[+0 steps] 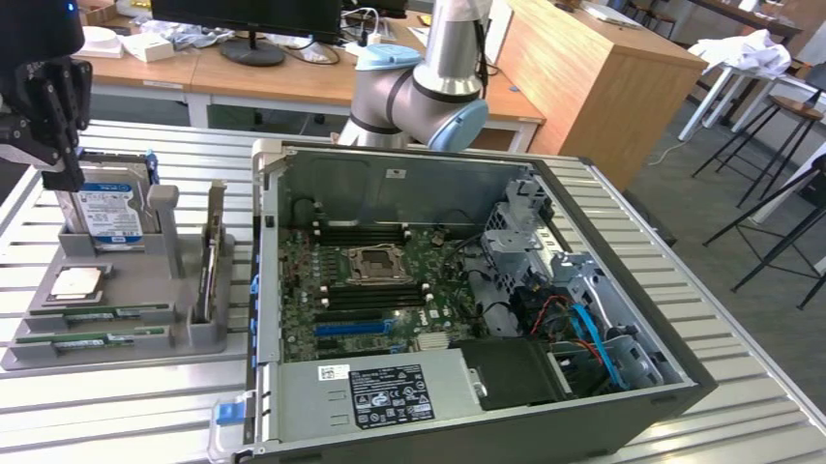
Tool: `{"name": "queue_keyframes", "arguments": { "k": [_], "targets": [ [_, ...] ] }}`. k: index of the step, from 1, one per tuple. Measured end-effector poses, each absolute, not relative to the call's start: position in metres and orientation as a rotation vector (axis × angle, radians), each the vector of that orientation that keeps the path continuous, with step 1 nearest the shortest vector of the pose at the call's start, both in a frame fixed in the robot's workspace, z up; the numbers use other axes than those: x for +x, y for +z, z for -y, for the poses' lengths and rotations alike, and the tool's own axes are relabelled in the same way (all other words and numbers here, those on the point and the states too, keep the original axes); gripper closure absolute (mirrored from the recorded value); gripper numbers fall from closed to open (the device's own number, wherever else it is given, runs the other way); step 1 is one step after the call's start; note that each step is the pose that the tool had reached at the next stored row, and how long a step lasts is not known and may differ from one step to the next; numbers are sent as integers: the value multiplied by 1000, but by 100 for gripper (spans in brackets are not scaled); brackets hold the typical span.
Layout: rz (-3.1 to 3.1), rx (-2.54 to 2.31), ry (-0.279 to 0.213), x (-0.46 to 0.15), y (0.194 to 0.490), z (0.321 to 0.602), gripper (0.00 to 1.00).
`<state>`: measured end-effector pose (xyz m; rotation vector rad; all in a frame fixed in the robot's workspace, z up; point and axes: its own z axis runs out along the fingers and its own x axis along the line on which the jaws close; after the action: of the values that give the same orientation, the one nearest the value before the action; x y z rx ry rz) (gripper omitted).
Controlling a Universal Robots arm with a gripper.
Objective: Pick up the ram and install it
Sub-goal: 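Pick up the ram and move it above insertion slot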
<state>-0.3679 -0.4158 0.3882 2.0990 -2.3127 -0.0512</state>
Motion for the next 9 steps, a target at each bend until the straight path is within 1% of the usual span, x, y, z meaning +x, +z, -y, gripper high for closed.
{"name": "queue_keyframes", "arguments": {
  "k": [9],
  "targets": [
    [2305, 2107, -51, -368, 388, 416, 90]
  ]
}}
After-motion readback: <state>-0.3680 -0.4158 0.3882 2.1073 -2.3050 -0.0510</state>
